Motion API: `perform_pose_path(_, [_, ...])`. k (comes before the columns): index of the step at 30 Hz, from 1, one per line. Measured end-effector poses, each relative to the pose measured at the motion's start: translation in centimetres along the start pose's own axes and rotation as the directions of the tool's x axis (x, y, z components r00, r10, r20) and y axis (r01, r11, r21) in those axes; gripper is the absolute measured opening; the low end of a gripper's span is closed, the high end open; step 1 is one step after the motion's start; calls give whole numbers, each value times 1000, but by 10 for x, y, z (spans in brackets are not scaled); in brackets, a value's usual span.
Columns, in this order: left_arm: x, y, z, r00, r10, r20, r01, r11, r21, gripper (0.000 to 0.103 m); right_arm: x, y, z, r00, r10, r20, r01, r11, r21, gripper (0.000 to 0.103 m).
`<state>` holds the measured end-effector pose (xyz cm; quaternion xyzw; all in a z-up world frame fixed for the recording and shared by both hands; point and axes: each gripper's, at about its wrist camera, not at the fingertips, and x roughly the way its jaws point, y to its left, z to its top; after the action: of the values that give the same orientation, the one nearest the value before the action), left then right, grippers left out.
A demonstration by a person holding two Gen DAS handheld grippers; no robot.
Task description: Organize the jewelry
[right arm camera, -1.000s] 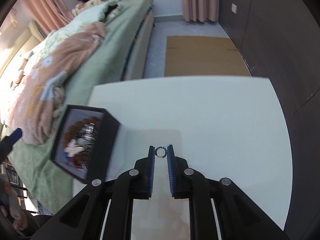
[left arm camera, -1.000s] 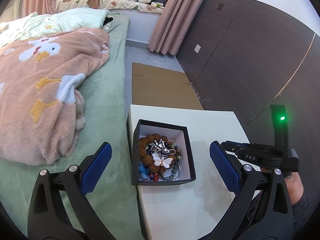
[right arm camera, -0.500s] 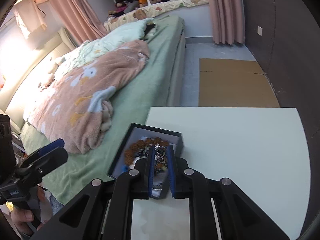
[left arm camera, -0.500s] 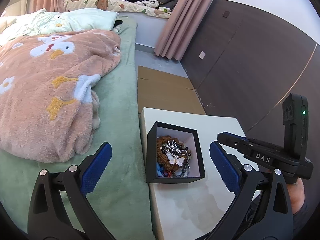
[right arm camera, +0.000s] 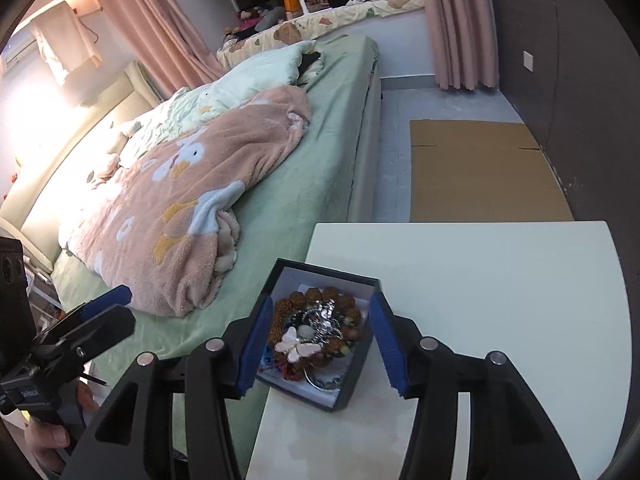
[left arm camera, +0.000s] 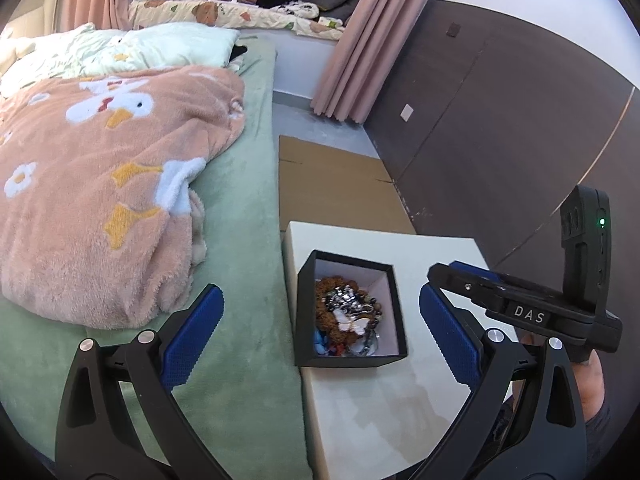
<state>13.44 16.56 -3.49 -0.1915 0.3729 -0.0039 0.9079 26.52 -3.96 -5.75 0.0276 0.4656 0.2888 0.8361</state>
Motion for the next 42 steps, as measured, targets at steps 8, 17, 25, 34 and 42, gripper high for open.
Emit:
perform_pose_path(8, [-25, -29, -4, 1000, -1, 9, 0, 1000, 27, 98, -51, -20, -12, 999, -43, 34, 41, 998, 41, 79])
perform_pose_path(17, [-82, -75, -5, 997, 4, 79, -12, 995, 98, 98, -128, -30, -26, 989, -99, 113, 95, 995, 41, 95])
perform_pose_path(25, [-126, -89, -26, 990, 20, 138, -36, 993, 116, 98, -178, -45, -69, 980, -132, 150, 126, 991, 53, 95])
perform_pose_path(34, [-156, -111, -67, 979, 21, 202, -59, 980, 187, 98, -225, -48, -121, 964, -129, 231, 123, 992, 40, 95])
perform_pose_path(42, [-170, -122, -98, 970, 10, 243, -72, 967, 245, 98, -238, -53, -156, 961, -129, 245, 122, 992, 42, 95])
